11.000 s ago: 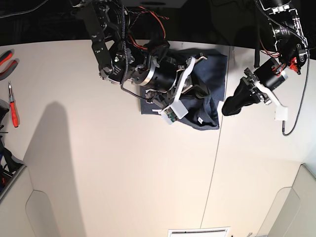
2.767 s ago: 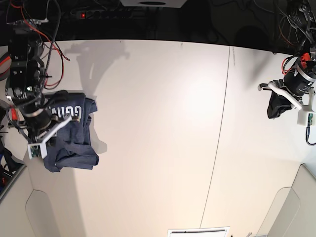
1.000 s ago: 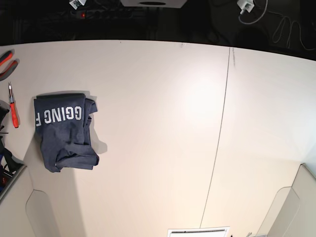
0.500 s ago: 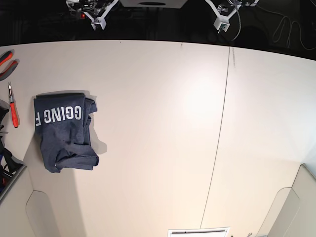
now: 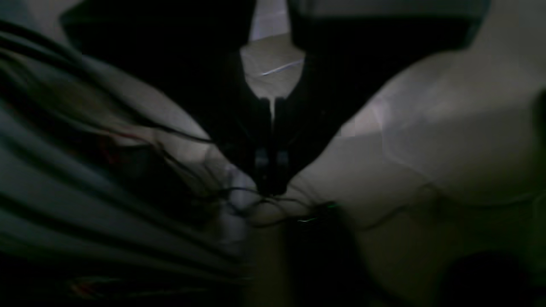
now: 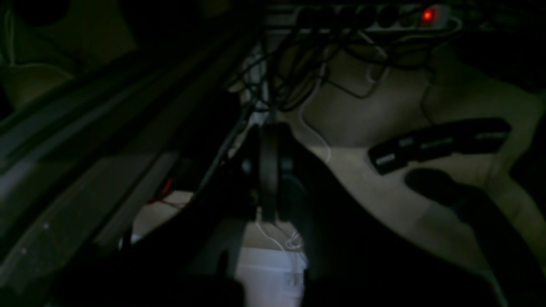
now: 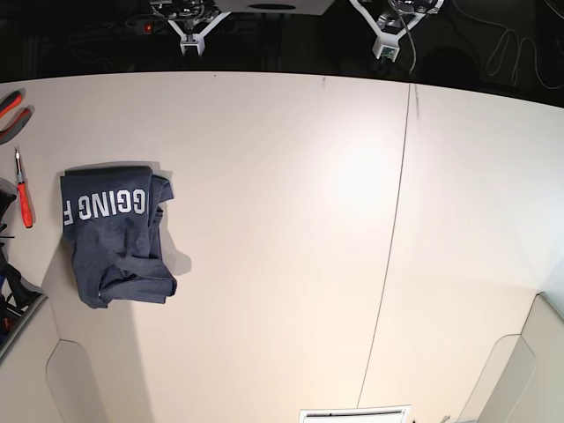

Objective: Layout the t-shirt on the table in an organized manner, then fold the t-shirt properly

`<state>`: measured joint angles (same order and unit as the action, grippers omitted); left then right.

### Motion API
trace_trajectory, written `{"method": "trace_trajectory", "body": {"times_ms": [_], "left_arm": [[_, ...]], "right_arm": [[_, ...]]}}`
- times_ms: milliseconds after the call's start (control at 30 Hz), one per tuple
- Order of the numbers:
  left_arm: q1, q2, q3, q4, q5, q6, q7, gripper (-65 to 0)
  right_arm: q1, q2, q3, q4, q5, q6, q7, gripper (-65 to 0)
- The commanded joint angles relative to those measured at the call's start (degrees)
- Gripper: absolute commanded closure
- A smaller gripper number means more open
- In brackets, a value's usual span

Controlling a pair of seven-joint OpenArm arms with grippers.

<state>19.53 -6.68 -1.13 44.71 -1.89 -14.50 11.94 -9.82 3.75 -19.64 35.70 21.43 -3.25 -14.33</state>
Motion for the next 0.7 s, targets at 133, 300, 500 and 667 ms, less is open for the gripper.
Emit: {"method": "trace_trajectory", "body": {"times_ms": [133, 300, 500, 667], "left_arm": [[0.31, -0.15, 0.04, 0.31, 1.07, 2.27, -0.63, 0.0], [0.31, -0.15, 0.04, 0.31, 1.09, 2.29, -0.61, 0.0], [0.31, -0.17, 0.04, 0.33, 1.07, 2.29, -1.22, 0.0], [0.28, -0.15, 0.04, 0.33, 0.85, 2.27, -5.42, 0.0]], "right_arm": [[-0.04, 0.07, 0.83, 0.37, 0.72, 0.0, 0.66, 0.0], [-0.04, 0.22, 0.83, 0.52, 0.72, 0.0, 0.68, 0.0], [-0.04, 0.39, 0.83, 1.38, 3.3, 0.0, 0.68, 0.0], [-0.04, 0.52, 0.83, 1.38, 3.72, 0.0, 0.68, 0.0]]}}
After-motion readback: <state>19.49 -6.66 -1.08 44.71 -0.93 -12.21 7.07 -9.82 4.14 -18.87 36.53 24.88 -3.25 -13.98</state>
